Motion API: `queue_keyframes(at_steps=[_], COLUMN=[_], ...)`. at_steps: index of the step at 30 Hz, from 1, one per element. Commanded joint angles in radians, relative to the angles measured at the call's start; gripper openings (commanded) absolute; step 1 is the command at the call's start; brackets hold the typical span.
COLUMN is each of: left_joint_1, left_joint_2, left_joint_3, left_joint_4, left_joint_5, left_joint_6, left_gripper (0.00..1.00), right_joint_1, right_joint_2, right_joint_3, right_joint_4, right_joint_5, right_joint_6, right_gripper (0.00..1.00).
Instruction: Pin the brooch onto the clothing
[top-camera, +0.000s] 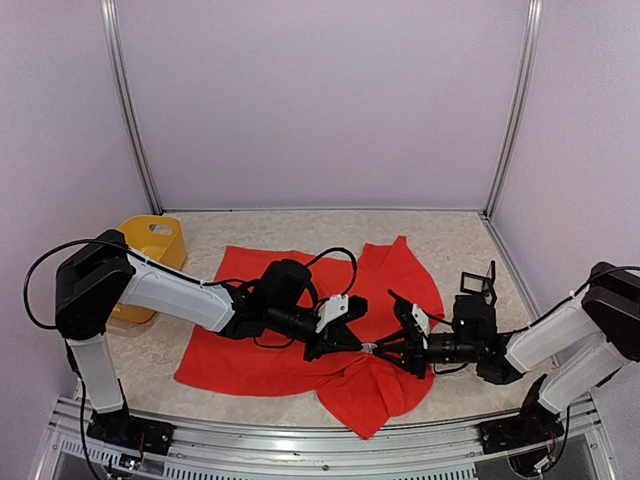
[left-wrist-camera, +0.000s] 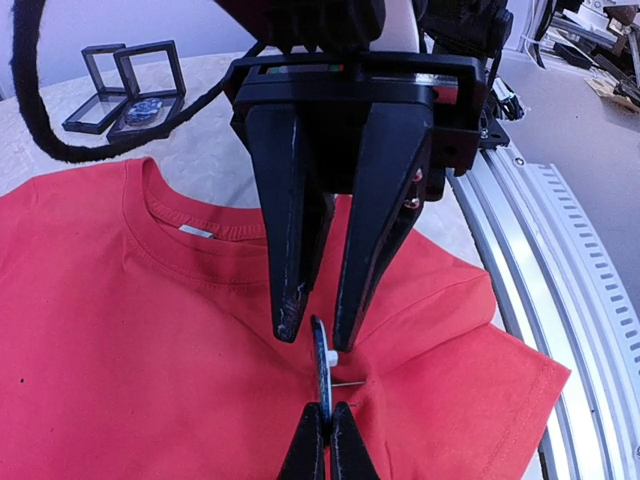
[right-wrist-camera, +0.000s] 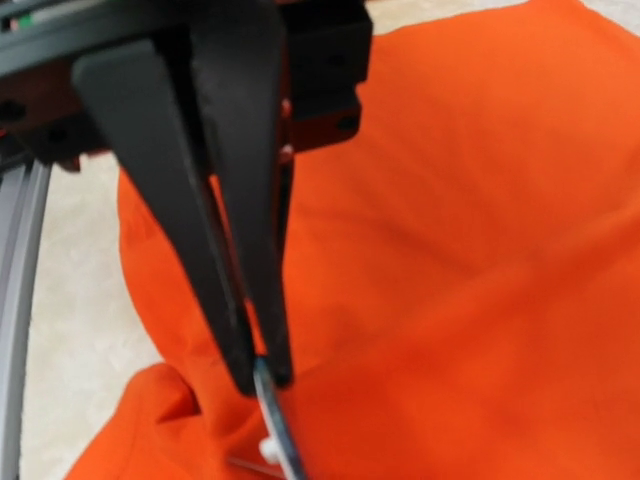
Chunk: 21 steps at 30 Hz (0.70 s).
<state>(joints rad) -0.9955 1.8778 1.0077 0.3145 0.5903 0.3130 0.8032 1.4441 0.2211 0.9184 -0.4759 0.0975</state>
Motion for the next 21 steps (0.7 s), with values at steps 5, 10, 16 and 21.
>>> queue_keyframes(at_steps=[5, 10, 16, 21], left_joint_1=[-0.008, -0.007, -0.006, -0.017], left_joint_2=[-0.028, -0.018, -0.051, -0.123], left_joint_3=[-0.005, -0.003, -0.063, -0.132], left_joint_4=[0.023, 0.031, 0.107, 0.144], left_joint_5=[0.012, -0.001, -0.099, -0.133], left_joint_6=[-0.011, -0.035, -0.076, -0.105], left_gripper=[0.00, 0.00, 0.31, 0.40], right_joint_1=[-0.007, -0.007, -0.031, -0.032], right_joint_2=[0.053, 0.073, 0.087, 0.107], right_joint_3=[0.030, 0.031, 0.024, 0.019], right_joint_4=[0.026, 0.078, 0.075, 0.078], right_joint_5=[-0.041, -0.083, -0.116, -0.102], right_joint_6=[-0.017, 0.014, 0.083, 0.175], right_gripper=[0.08, 0.00, 0.00, 0.00])
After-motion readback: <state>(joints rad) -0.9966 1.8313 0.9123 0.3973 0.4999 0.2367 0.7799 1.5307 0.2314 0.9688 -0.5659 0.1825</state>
